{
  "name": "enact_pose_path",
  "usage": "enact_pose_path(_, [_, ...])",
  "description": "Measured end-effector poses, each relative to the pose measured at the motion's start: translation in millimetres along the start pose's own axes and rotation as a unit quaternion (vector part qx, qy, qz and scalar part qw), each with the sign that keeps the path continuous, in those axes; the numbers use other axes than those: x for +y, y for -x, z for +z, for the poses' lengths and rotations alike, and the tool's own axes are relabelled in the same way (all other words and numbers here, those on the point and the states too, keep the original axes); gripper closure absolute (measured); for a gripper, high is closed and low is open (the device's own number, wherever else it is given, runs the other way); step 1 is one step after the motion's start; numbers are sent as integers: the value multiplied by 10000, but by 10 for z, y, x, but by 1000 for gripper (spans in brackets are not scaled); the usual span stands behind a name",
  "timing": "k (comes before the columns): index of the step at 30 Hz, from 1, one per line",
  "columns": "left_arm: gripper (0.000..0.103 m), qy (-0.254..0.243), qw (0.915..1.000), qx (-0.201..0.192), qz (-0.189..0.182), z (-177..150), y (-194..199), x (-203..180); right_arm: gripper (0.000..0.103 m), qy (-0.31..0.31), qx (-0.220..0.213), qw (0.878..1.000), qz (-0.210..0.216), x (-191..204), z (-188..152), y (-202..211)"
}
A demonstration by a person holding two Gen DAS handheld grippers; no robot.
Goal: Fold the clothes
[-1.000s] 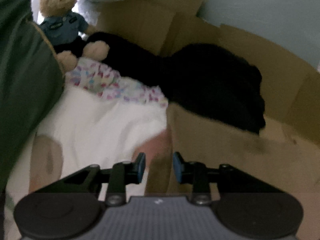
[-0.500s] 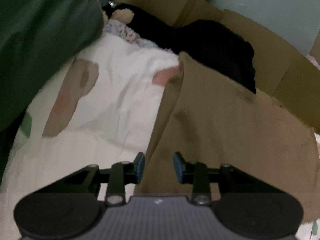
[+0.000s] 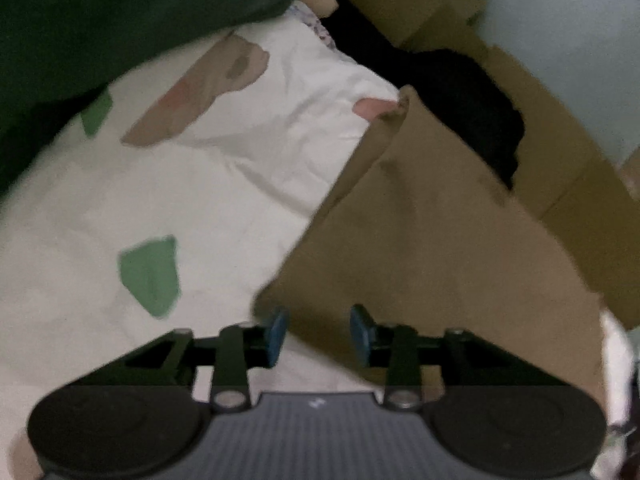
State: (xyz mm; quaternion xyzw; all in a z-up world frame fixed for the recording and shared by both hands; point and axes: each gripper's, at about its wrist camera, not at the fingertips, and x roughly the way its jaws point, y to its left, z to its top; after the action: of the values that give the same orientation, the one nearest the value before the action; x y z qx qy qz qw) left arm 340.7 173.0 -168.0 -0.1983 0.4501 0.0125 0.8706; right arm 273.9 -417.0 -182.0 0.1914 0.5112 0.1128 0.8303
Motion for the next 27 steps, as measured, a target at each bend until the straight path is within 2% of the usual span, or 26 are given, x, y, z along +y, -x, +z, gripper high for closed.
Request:
enact_pose_path(4, [48,-48,10000,46,-29,-73,-16,-25,67,-223,166,9995,149,-8,-173,-4])
enact_pose_path(9, [48,267,9995,39,-187,-120,-103,26,67,-458,327,9979,306,-5,-326,-100])
enact_pose_path(11, [49,539,9982,86,-266,-119,-183,74,67,-583,322,9969,417,-13,-353,-128])
enact_pose_path(13, [49,708,9971,106,-272,-105,-234,106,67,-1063,316,9914,700,-115,-372,-183])
enact_pose_path(16, [49,1002,9944,90,-322,-88,-307,187,67,-1422,299,9861,804,-210,-407,-219])
enact_pose_path(21, [50,1401,9890,22,-478,-102,-450,355,57,-1813,233,9786,947,-270,-466,-283])
enact_pose_path(27, [51,1403,9881,-15,-624,-119,-546,454,57,-2121,140,9720,1003,-296,-425,-370])
